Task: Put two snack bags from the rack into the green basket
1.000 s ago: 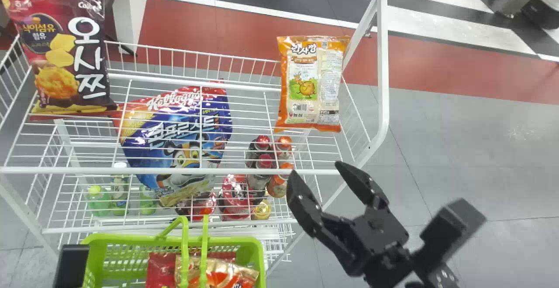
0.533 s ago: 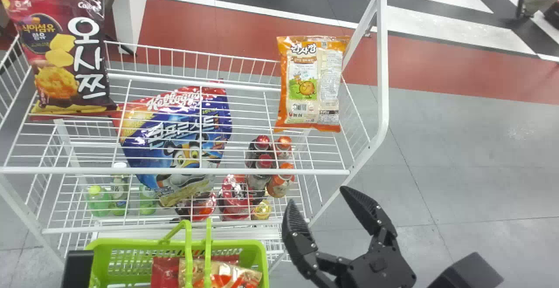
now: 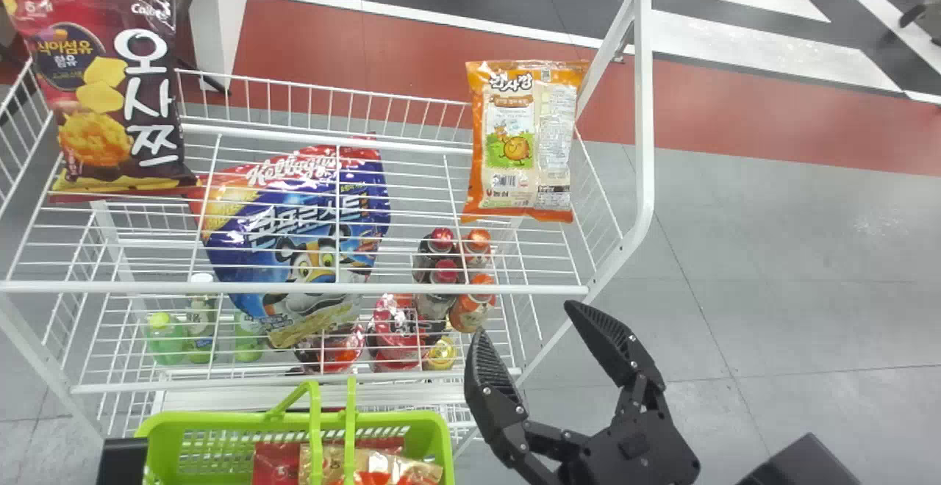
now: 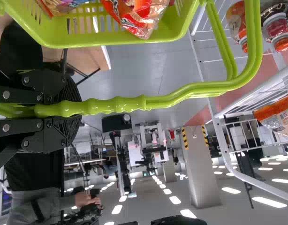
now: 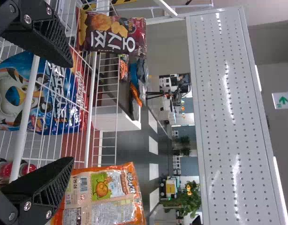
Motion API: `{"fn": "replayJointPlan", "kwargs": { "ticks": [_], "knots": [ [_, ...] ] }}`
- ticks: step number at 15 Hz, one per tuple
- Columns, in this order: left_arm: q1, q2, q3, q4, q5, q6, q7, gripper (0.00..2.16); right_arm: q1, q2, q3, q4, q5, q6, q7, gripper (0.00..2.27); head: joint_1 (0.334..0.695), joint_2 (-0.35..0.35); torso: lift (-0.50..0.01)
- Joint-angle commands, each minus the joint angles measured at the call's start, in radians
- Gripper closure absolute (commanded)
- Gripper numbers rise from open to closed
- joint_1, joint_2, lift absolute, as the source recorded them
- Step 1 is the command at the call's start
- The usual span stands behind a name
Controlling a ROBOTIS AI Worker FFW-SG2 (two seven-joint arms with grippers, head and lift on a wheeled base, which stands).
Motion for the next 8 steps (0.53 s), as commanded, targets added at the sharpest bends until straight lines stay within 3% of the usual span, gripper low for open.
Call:
{"fn": "replayJointPlan", "kwargs": {
  "ticks": [1, 8],
  "knots": [
    [0.003, 0.0, 0.0, 0.0, 0.0, 0.0, -0.001, 2.11, 0.0, -0.002, 0.0, 0.002, -0.001, -0.001, -0.001, 0.11, 0.695, -0.35, -0.007],
    [0.003, 0.002, 0.005, -0.001, 0.0, 0.0, -0.006, 2.11, 0.008, -0.009, -0.002, 0.002, -0.001, -0.016, -0.001, 0.11, 0.695, -0.35, -0.007]
  ]
}}
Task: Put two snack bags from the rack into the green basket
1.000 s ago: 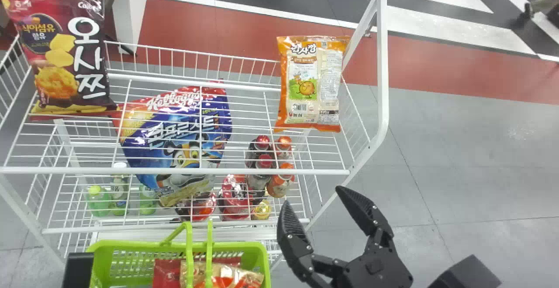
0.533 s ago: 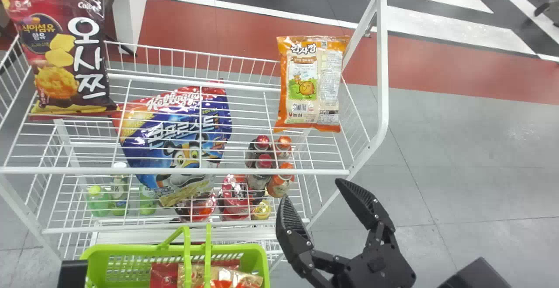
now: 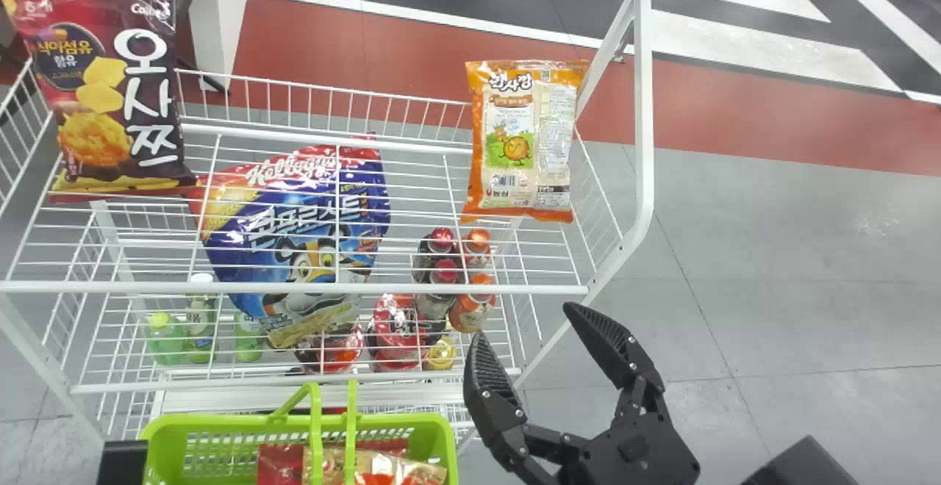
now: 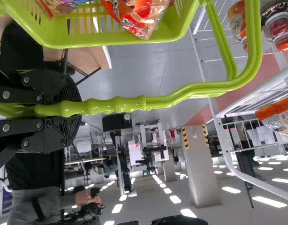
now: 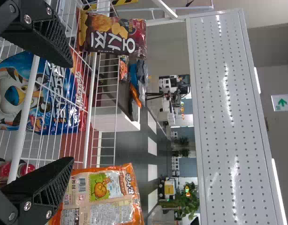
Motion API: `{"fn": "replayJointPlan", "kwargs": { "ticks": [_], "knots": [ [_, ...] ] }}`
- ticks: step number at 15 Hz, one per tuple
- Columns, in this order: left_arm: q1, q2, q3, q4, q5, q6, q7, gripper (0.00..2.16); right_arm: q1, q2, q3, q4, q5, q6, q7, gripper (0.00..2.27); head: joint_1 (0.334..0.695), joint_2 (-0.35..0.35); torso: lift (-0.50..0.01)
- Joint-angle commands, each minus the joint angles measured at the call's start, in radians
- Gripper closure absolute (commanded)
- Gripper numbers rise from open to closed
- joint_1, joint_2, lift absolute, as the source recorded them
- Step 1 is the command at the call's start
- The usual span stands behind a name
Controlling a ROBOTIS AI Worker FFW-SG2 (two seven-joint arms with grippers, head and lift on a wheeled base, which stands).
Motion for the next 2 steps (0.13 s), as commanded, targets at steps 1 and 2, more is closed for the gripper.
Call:
{"fn": "replayJointPlan", "kwargs": {
  "ticks": [1, 2],
  "knots": [
    [0.001, 0.001, 0.004, -0.001, 0.003, 0.0, -0.002, 2.11, 0.005, -0.003, -0.002, -0.003, -0.002, -0.011, 0.0, 0.11, 0.695, -0.35, -0.007],
    [0.005, 0.001, 0.007, -0.003, 0.003, 0.0, -0.002, 2.11, 0.005, -0.004, -0.002, -0.003, -0.003, -0.011, 0.0, 0.11, 0.695, -0.35, -0.007]
  ]
}}
